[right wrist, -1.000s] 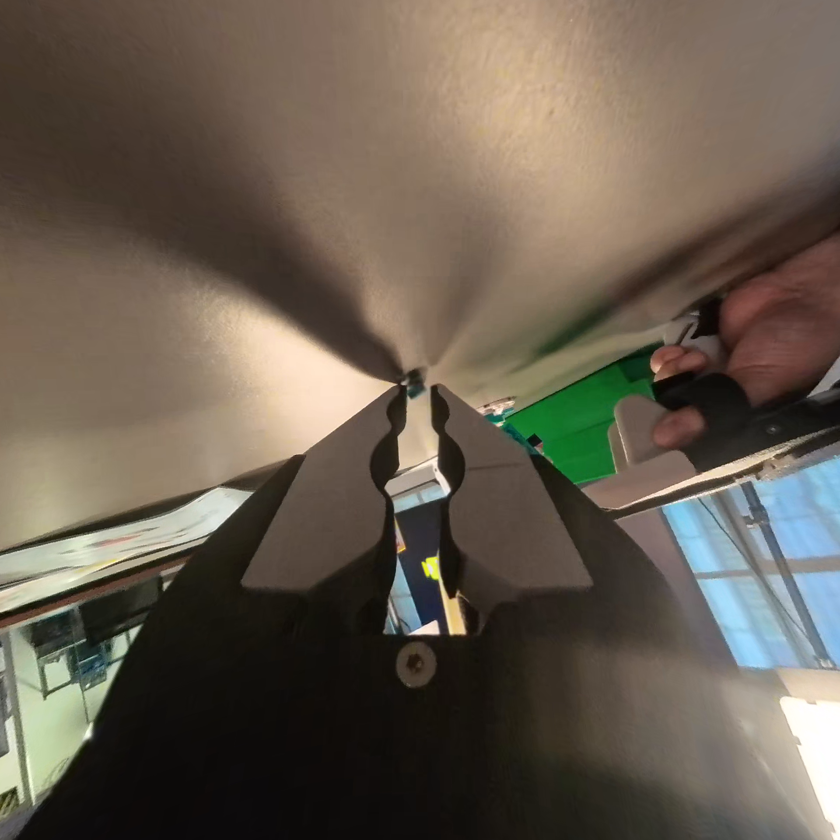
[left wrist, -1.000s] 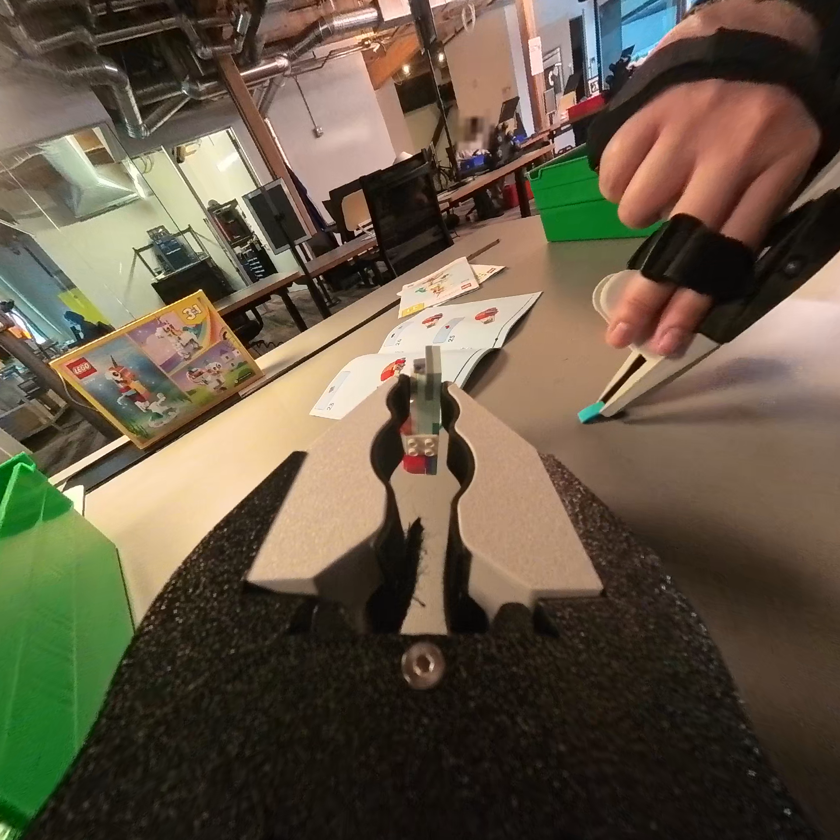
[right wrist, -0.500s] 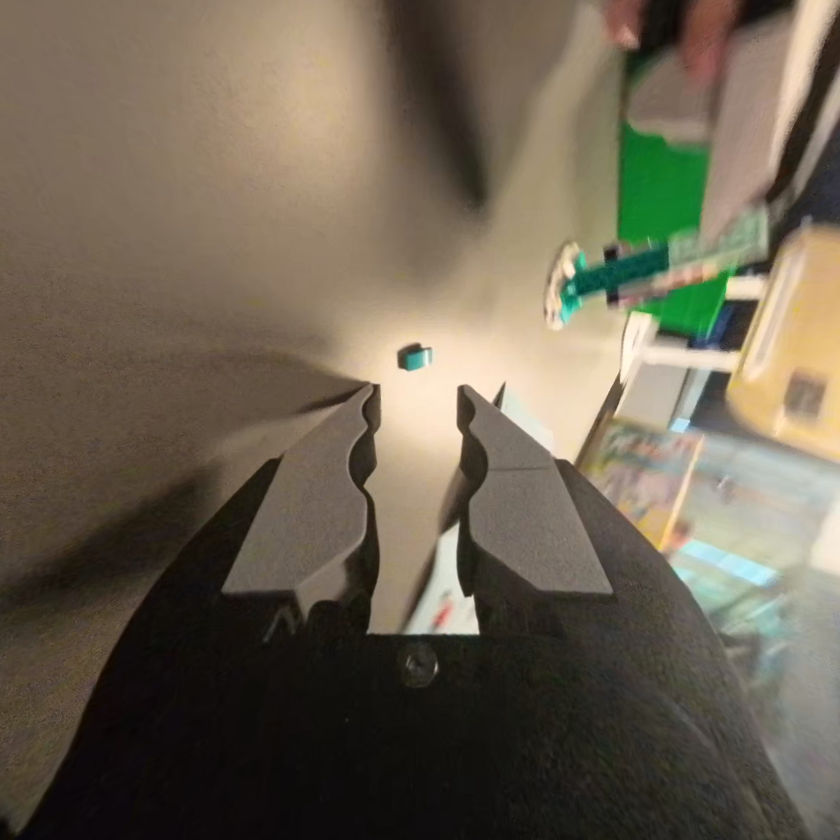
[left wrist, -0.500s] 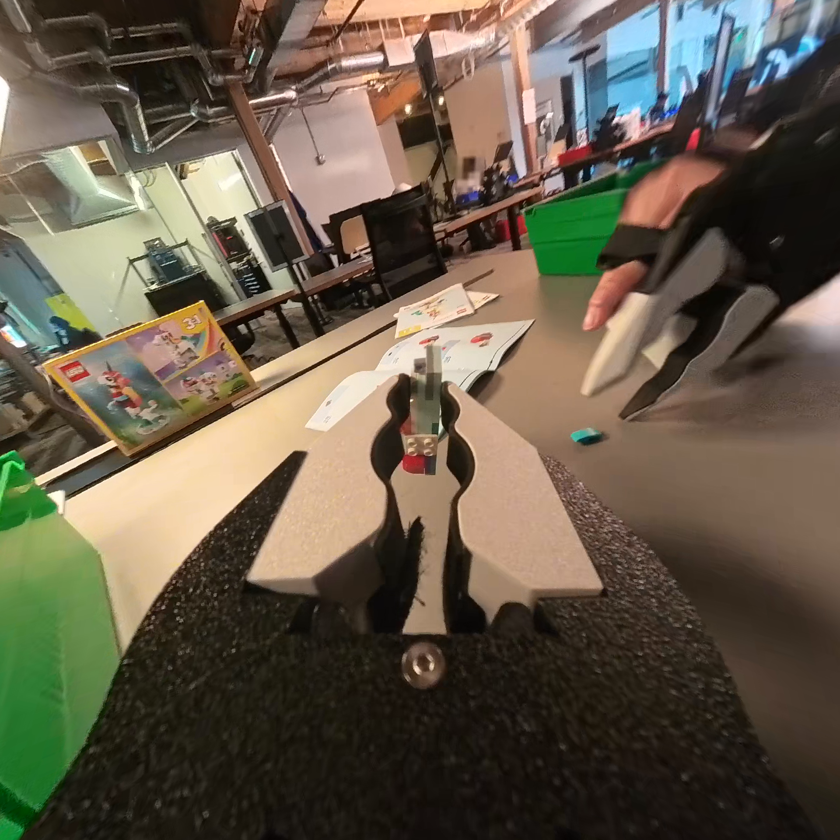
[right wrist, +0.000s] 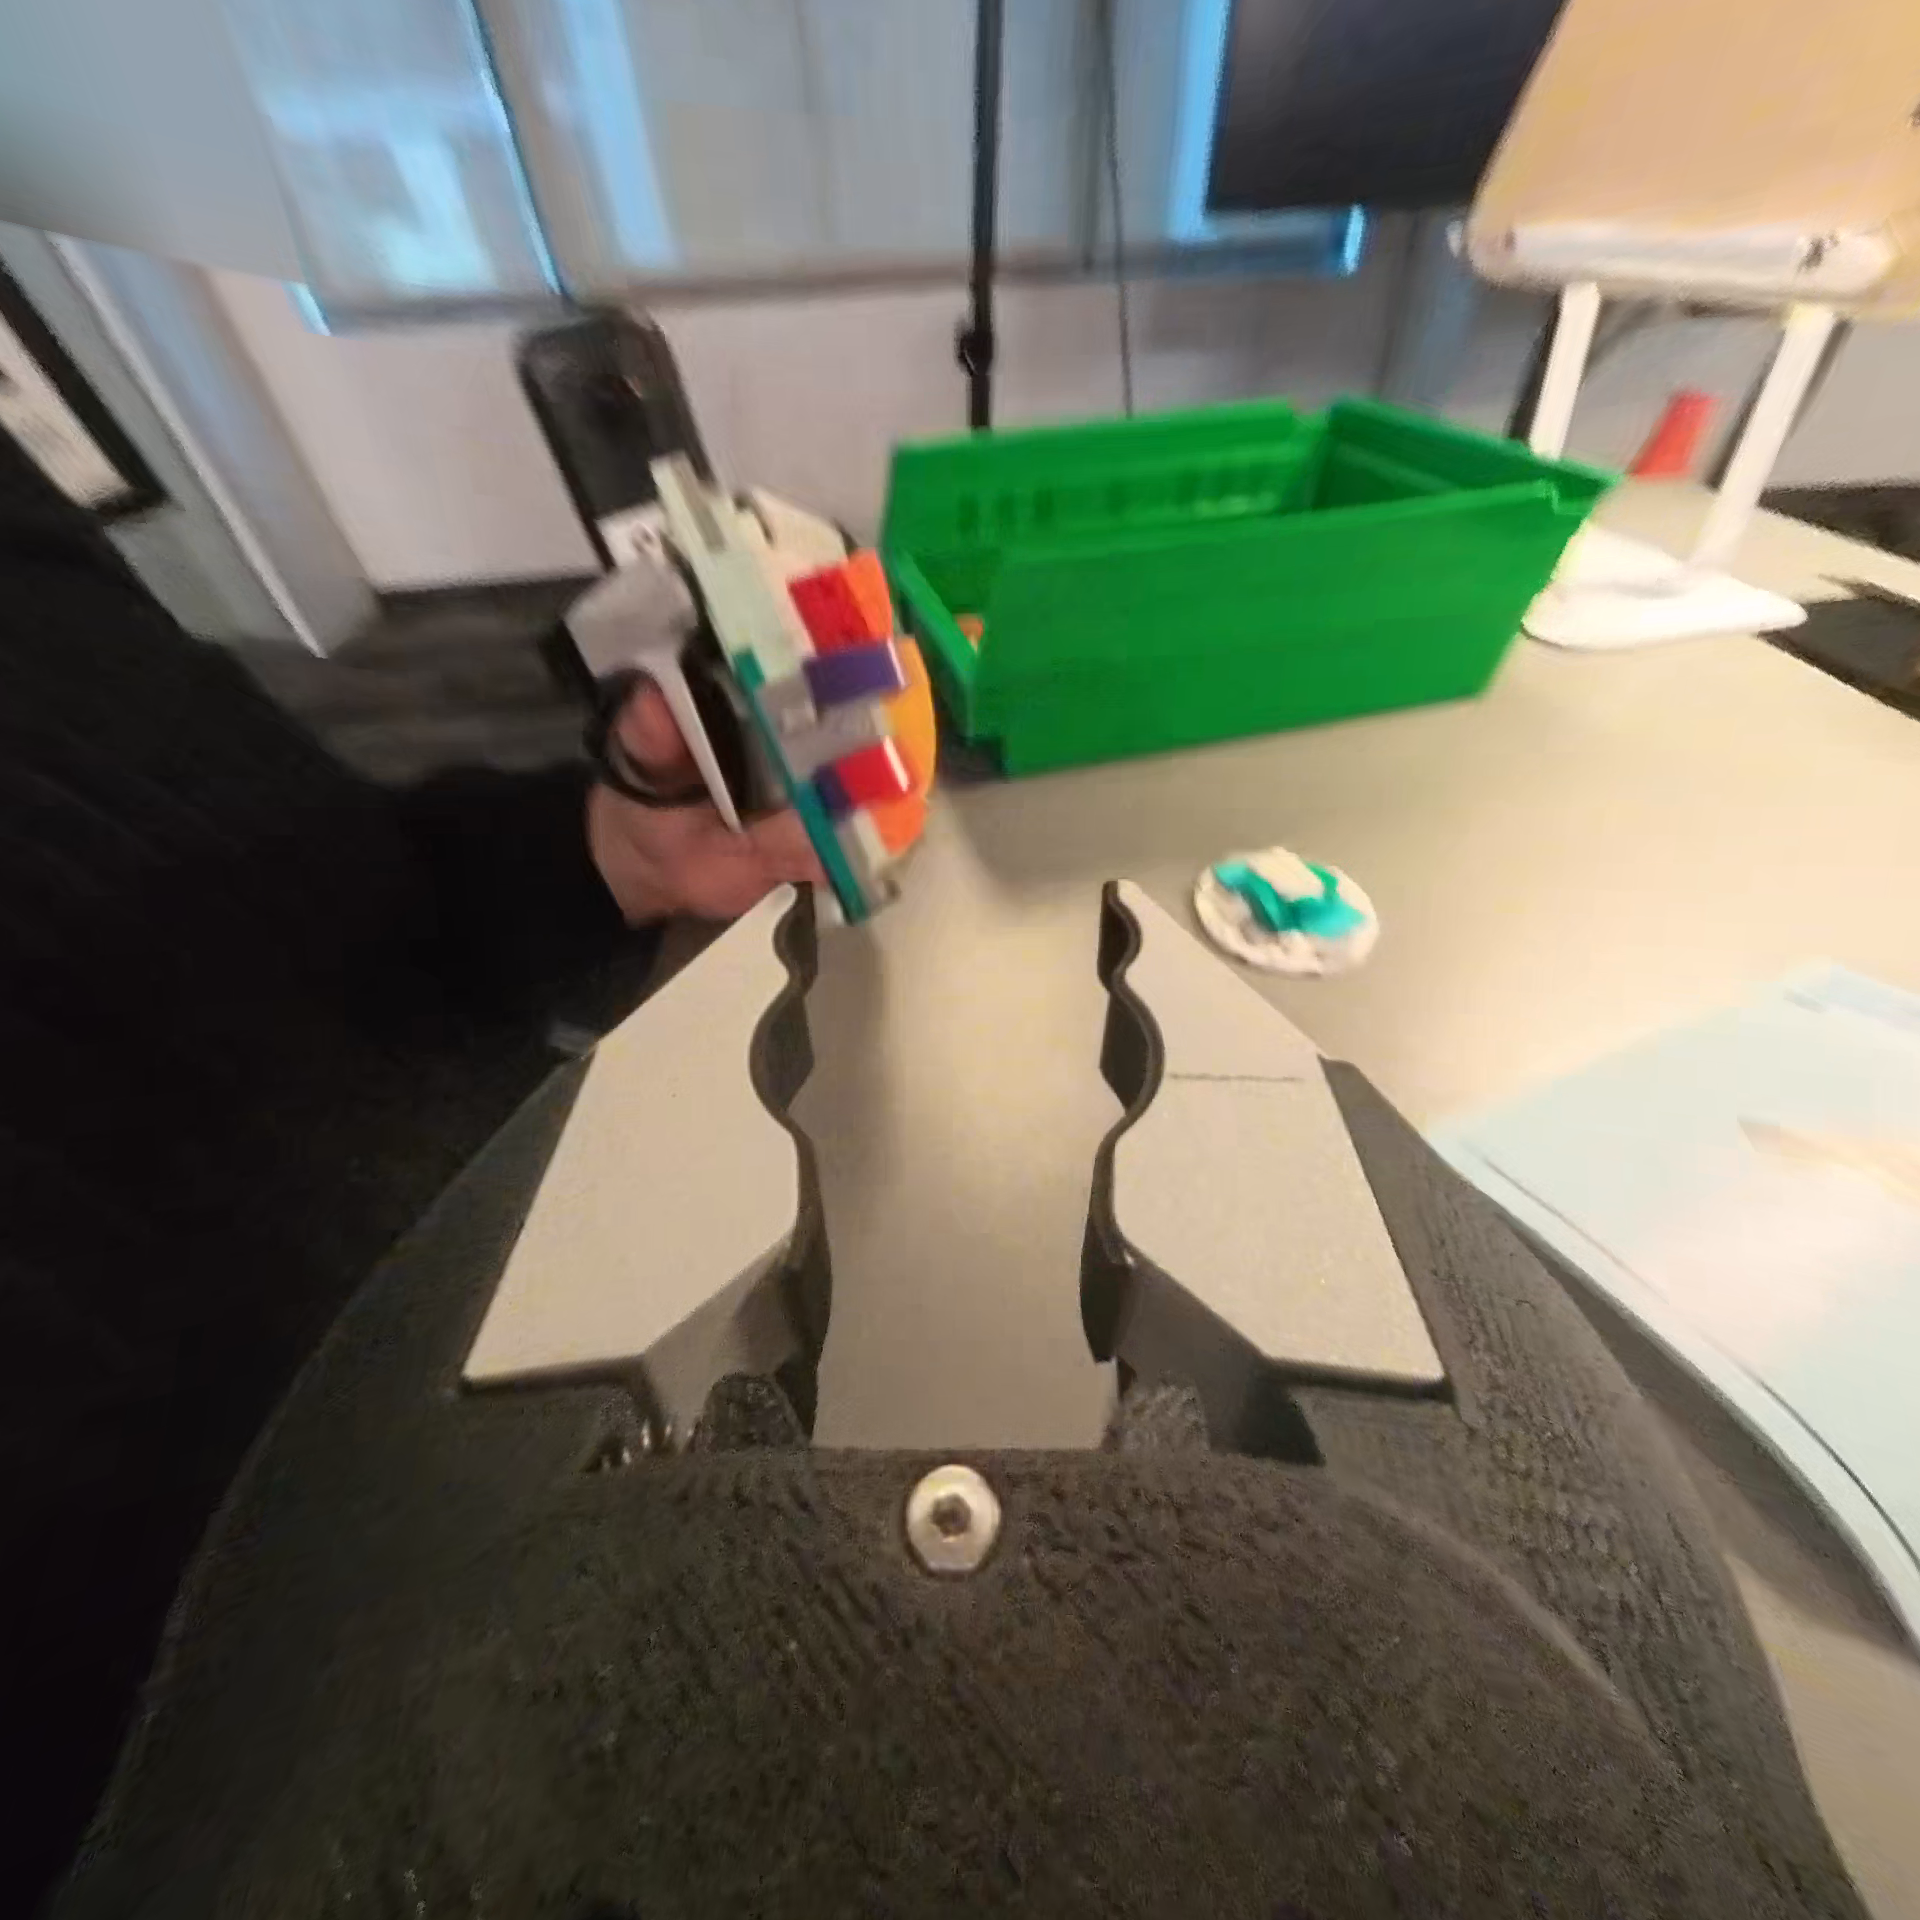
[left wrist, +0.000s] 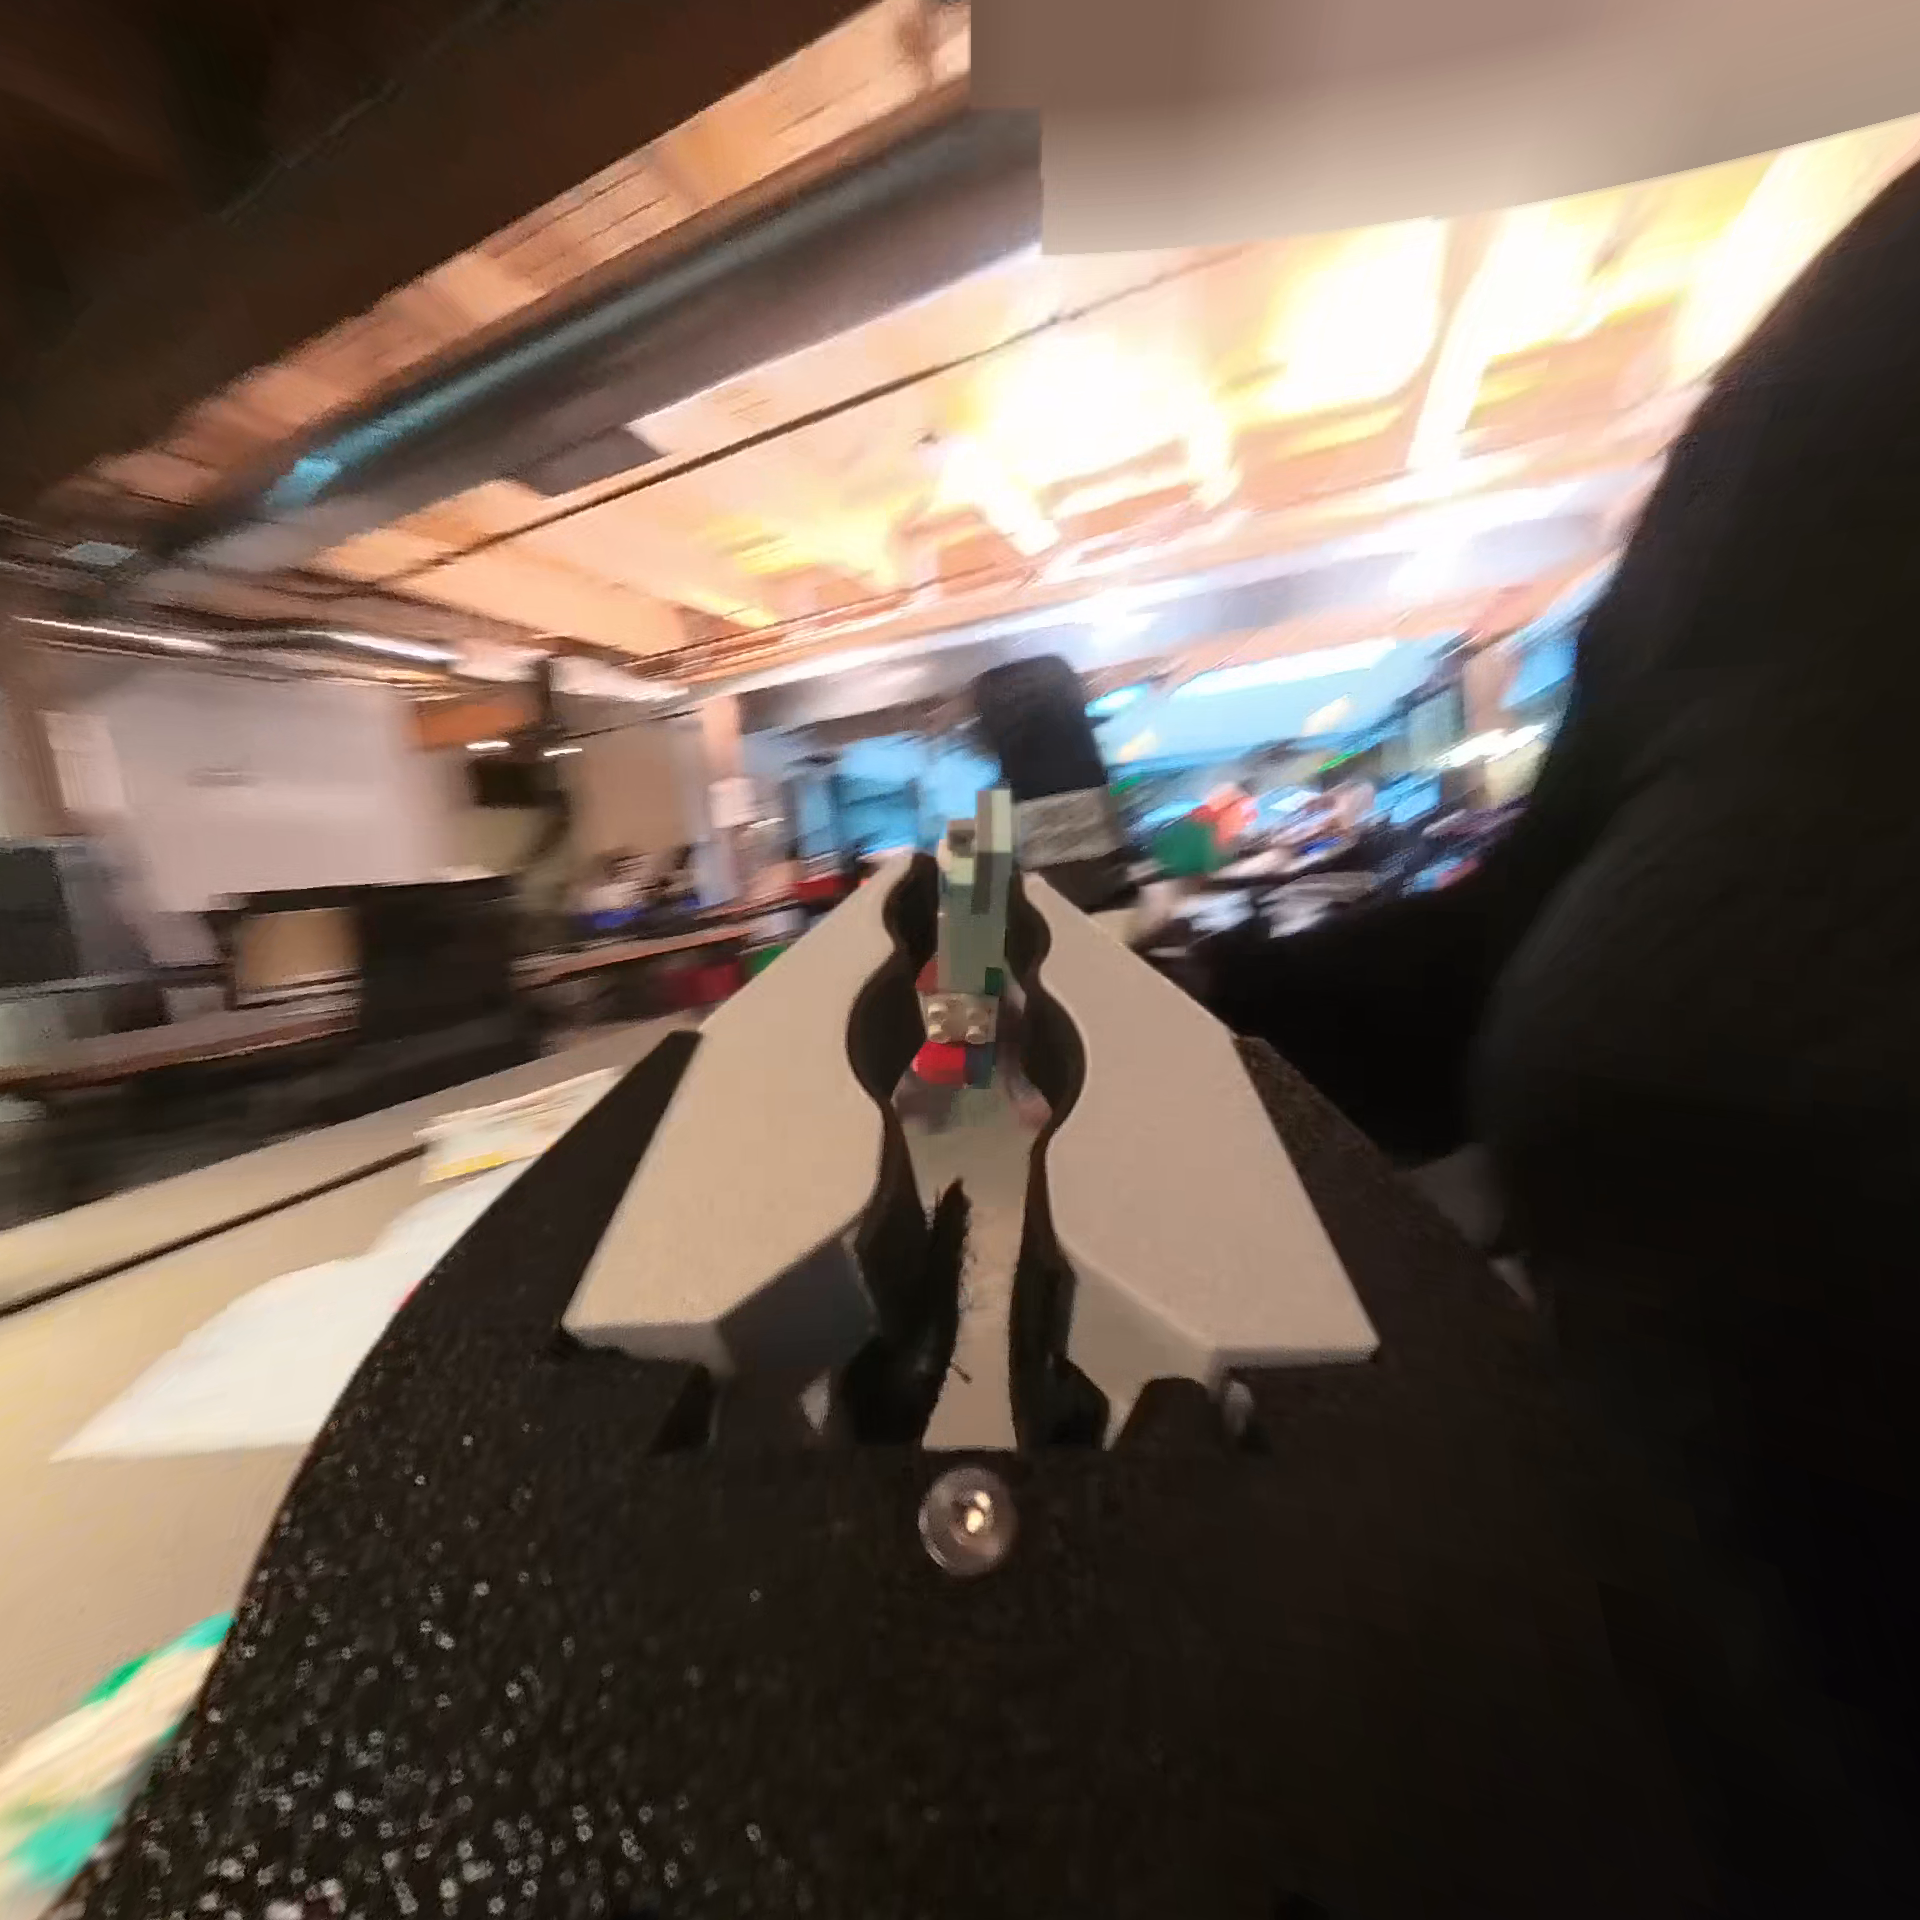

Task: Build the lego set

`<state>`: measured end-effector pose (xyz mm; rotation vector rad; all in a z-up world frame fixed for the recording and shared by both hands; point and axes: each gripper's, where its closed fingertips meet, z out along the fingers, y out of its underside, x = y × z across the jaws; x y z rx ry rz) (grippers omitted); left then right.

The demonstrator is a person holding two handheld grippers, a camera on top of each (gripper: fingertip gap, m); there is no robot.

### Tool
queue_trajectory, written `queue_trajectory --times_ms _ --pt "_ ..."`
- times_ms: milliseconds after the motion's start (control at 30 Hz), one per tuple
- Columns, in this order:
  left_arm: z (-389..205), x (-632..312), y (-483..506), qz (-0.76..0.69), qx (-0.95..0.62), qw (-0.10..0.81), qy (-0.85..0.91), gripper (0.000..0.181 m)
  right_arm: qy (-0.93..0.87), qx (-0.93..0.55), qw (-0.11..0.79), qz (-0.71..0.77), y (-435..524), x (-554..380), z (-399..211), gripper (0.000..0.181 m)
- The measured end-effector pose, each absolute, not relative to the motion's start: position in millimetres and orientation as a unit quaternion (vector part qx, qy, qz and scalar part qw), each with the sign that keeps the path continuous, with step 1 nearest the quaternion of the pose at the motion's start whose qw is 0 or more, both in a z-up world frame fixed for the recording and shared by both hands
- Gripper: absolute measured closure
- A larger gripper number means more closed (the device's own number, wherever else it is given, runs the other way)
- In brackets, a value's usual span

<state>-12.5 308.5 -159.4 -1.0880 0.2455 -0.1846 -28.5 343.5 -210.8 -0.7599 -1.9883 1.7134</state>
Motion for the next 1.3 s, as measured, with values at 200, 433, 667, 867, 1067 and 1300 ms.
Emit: queue_trajectory --times_ms 200,433,667,867,1067,1300 --pt "-160.0 -5.3 306.1 -0.131 -0.511 0.840 0.130 0.171 -0.730 -0.197 0.189 0.626 320.5 -19.2 -201.9 0.140" --pt "-184.4 -3.7 322.9 -0.079 -0.584 0.795 0.143 0.171 -0.792 -0.172 0.205 0.548 340.1 -9.7 -213.9 0.156" --pt "-235.6 -25.6 347.9 0.117 -0.726 0.662 0.145 0.158 -0.870 -0.167 0.274 0.374 373.4 -17.2 -246.6 0.156" --pt "-253.5 -30.6 354.9 0.277 -0.762 0.544 0.217 0.155 -0.884 -0.165 0.283 0.333 378.4 -21.3 -259.2 0.156" --pt "-259.6 -33.6 356.6 0.260 -0.788 0.523 0.195 0.161 -0.874 -0.171 0.285 0.355 379.9 -23.2 -260.5 0.156" --pt "-267.9 -38.9 356.0 0.234 -0.815 0.496 0.186 0.167 -0.850 -0.213 0.295 0.381 381.4 -25.2 -263.5 0.157"
